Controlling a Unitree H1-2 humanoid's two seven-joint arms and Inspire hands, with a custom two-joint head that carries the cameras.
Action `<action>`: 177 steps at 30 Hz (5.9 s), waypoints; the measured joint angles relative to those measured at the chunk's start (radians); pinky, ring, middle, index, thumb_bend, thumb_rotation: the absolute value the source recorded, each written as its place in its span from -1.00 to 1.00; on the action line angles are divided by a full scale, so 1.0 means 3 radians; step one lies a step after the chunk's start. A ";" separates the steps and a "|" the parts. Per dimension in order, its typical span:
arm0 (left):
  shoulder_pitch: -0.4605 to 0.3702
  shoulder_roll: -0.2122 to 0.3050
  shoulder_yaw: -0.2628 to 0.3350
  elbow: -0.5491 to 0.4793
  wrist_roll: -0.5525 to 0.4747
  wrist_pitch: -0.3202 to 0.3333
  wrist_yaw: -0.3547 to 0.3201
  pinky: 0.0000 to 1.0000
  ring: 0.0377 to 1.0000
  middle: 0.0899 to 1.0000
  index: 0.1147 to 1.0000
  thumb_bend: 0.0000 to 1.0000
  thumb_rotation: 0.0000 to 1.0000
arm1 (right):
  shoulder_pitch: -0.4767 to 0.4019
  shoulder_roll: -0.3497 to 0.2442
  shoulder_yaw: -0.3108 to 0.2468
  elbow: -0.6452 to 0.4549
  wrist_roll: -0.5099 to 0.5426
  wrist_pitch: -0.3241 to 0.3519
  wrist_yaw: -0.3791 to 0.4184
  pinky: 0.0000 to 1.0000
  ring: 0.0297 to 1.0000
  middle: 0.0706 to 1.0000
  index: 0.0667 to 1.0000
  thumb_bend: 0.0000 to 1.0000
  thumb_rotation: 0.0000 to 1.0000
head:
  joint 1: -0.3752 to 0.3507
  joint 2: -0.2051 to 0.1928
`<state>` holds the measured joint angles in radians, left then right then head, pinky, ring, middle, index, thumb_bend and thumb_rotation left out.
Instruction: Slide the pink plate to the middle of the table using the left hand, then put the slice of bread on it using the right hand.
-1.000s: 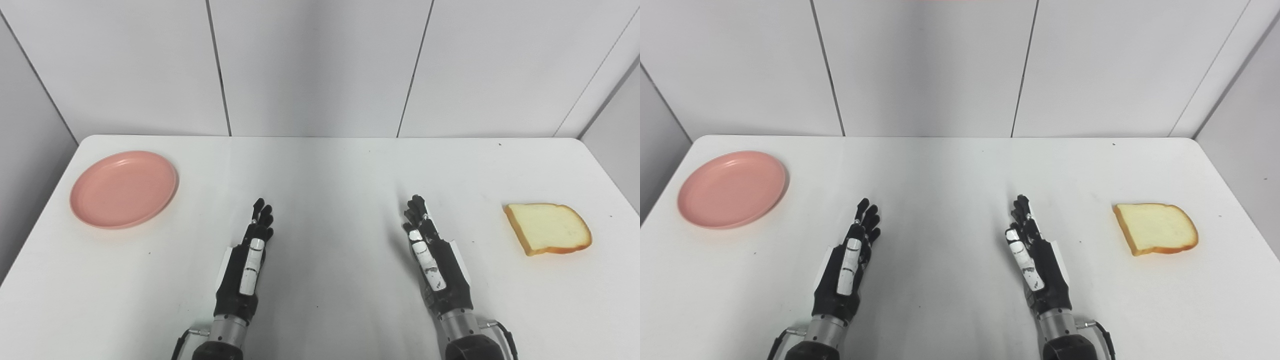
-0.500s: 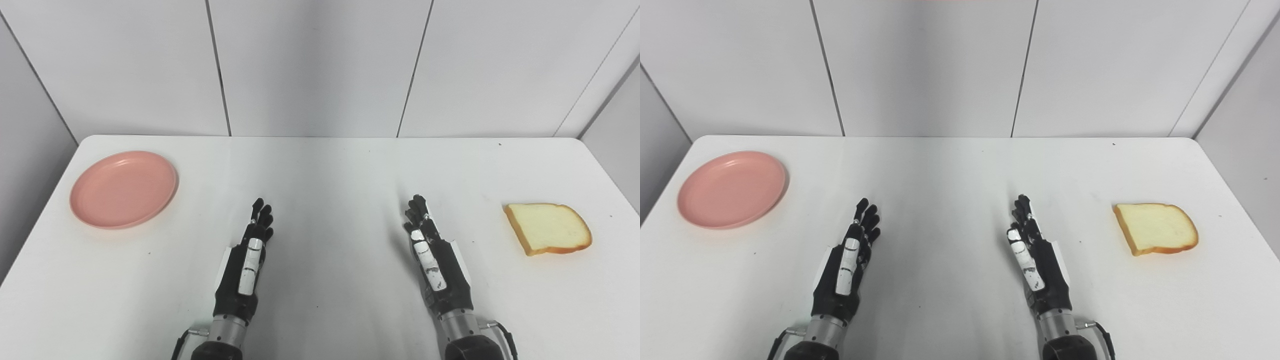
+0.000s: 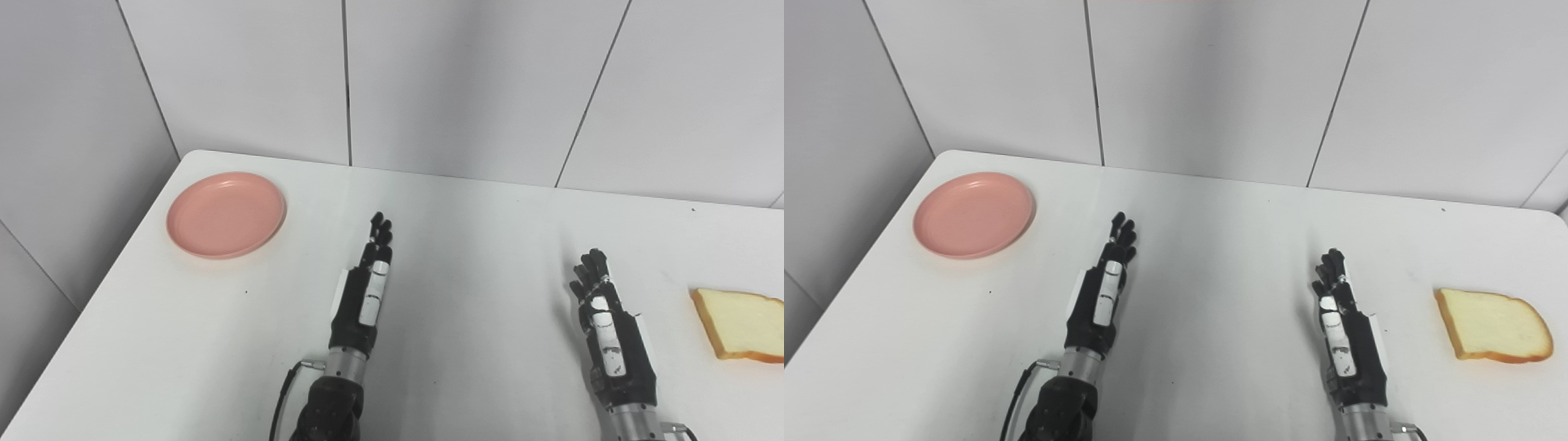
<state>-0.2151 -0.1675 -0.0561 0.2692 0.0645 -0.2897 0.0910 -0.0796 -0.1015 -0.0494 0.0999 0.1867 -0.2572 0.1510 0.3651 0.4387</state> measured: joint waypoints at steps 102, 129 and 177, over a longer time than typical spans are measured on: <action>-0.1304 0.1796 0.1129 0.2091 -0.0956 0.0006 -0.0474 0.75 0.68 0.60 0.52 0.74 1.00 | 0.0079 -0.0019 -0.0077 -0.0060 0.0168 -0.0138 0.0119 1.00 1.00 1.00 1.00 0.55 0.80 | 0.0690 -0.0348; -0.0939 0.1377 0.0963 0.1183 -0.1280 0.0432 -0.0899 0.74 0.73 0.67 0.61 0.72 0.96 | 0.0212 0.0036 -0.0032 -0.0272 0.0040 -0.0001 0.0013 1.00 1.00 1.00 1.00 0.50 0.75 | -0.0189 -0.0056; -0.0371 0.0551 0.0242 -0.0058 -0.1023 0.1098 -0.0868 0.86 0.83 0.79 0.73 0.63 1.00 | 0.0098 0.0331 0.0140 -0.0276 -0.0282 0.0109 -0.0250 1.00 0.98 0.99 1.00 0.27 0.61 | -0.1283 0.0568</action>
<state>-0.3264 -0.0023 0.0164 0.2519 -0.2425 0.0398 -0.1696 -0.0501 -0.0021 -0.0074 0.0170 0.1019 -0.2244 0.0761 -0.0199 0.6090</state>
